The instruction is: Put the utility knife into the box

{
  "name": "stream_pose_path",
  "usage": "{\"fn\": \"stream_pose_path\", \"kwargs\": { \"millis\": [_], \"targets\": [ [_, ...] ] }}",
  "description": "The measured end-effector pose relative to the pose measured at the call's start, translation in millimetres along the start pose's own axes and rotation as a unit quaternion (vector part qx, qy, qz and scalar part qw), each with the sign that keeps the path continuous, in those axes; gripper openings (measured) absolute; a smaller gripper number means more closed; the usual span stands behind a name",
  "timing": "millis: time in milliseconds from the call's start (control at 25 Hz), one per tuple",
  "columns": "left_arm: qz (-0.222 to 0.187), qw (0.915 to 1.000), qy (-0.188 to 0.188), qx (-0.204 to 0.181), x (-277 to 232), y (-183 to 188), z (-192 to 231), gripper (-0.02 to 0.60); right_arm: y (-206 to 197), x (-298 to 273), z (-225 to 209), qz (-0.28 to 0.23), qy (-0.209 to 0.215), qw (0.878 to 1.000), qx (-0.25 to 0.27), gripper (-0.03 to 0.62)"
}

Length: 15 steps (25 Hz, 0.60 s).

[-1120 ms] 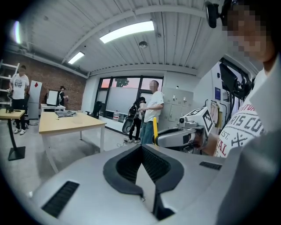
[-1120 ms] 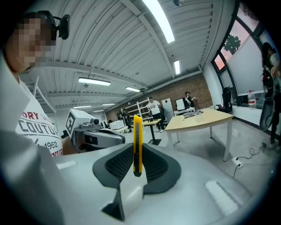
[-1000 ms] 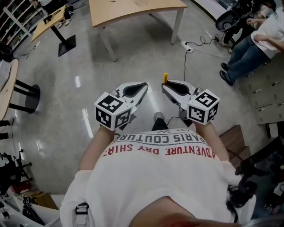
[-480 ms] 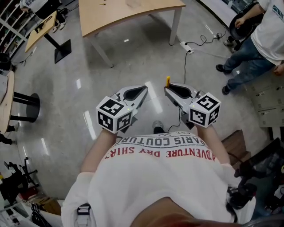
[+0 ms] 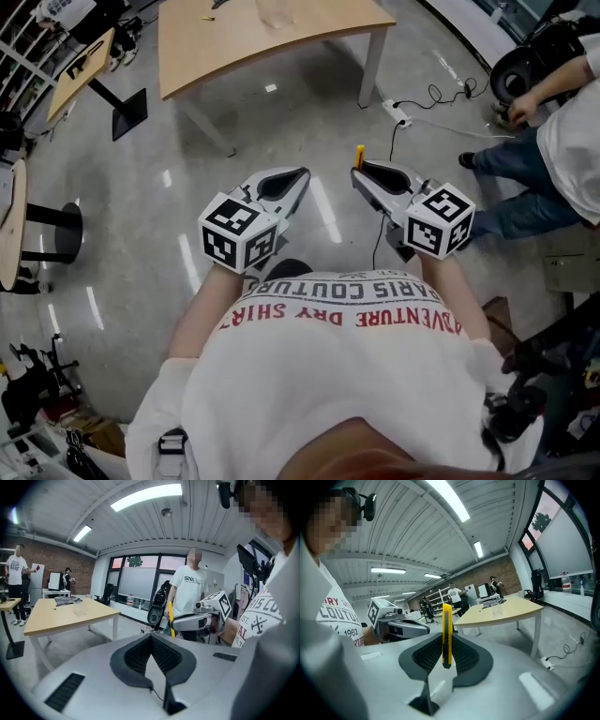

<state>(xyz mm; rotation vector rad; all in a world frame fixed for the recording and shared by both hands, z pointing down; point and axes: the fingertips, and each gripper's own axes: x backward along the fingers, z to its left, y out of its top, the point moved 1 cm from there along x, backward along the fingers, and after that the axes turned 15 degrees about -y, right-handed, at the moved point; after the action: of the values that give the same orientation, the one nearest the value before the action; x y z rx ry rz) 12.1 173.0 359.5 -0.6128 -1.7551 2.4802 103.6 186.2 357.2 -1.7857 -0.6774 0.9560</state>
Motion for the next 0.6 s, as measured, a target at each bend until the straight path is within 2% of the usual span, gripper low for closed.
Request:
{"fn": "stream_pose_path", "kwargs": {
  "millis": [200, 320, 600],
  "targets": [
    [-0.001, 1.0, -0.003, 0.0, -16.8, 14.3, 59.1, 0.002, 13.5, -52.7, -27.2, 0.003, 0.002, 1.0, 0.003, 0.058],
    [0.0, 0.9999, -0.011, -0.002, -36.2, 25.4, 109.9, 0.002, 25.9, -95.4, -56.1, 0.003, -0.006, 1.0, 0.002, 0.058],
    [0.005, 0.9996, -0.025, 0.015, -96.1, 74.1, 281.4, 0.002, 76.0, -232.6, -160.3, 0.023, -0.038, 0.999, -0.013, 0.058]
  ]
}}
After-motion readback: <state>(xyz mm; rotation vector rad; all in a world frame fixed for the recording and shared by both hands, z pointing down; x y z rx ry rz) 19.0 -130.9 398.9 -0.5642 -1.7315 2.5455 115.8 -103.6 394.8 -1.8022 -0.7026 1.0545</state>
